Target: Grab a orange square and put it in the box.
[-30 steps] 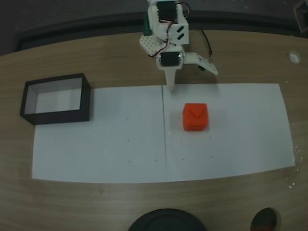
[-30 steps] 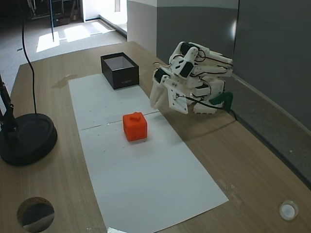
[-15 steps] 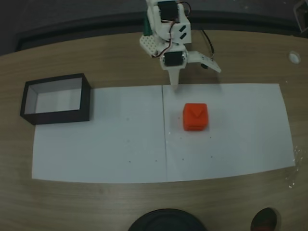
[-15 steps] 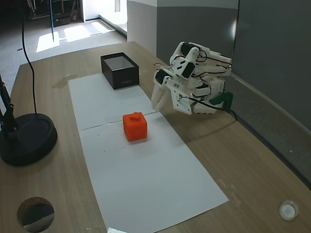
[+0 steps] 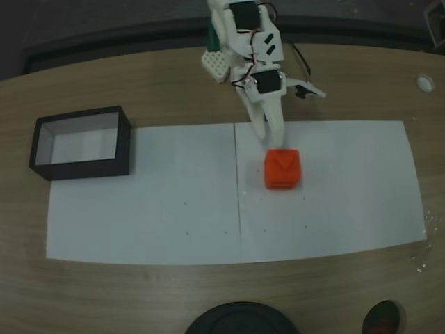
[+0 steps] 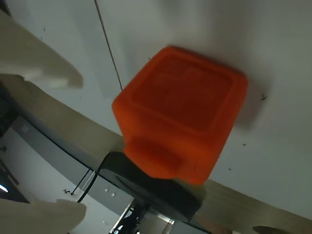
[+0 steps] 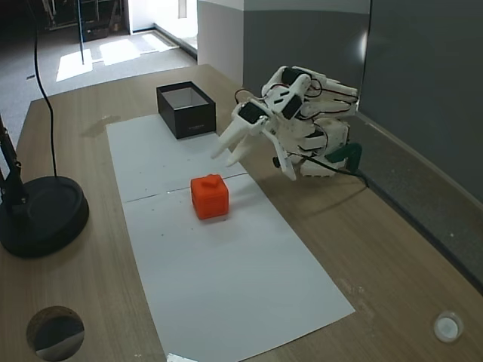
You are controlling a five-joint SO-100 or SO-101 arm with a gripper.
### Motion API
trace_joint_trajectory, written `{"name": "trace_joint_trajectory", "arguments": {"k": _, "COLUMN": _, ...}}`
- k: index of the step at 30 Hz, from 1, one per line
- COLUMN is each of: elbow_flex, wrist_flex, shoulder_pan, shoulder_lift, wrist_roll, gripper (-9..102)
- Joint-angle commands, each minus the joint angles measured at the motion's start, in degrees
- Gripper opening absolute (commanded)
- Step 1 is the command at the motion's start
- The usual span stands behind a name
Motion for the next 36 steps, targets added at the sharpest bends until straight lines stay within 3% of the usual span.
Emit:
{"name": "trace_joint_trajectory", "arguments": {"k": 1, "elbow_flex": -8.4, "wrist_flex": -2.2, "shoulder_pan": 1.8, "shoulder_lift": 0.0, "wrist_roll": 5.2, "gripper": 24}}
{"name": "trace_joint_trajectory", "arguments": {"k": 6, "elbow_flex": -12.9, "wrist_flex": -1.7, "shoulder_pan": 1.2, "shoulder_lift": -2.3, "wrist_roll": 6.8, "gripper": 35}}
{"name": "trace_joint_trajectory", "arguments": {"k": 17, "elbow_flex": -14.5, "wrist_flex": -6.5, "shoulder_pan": -8.6, "shoulder_lift": -27.2, "wrist_roll": 8.4, "gripper": 35}}
{"name": "trace_joint_trajectory", "arguments": {"k": 36, "elbow_flex": -35.9, "wrist_flex": -6.2, "shoulder_pan": -8.1, "shoulder_lift": -64.8, "wrist_roll": 10.5, "gripper": 35}}
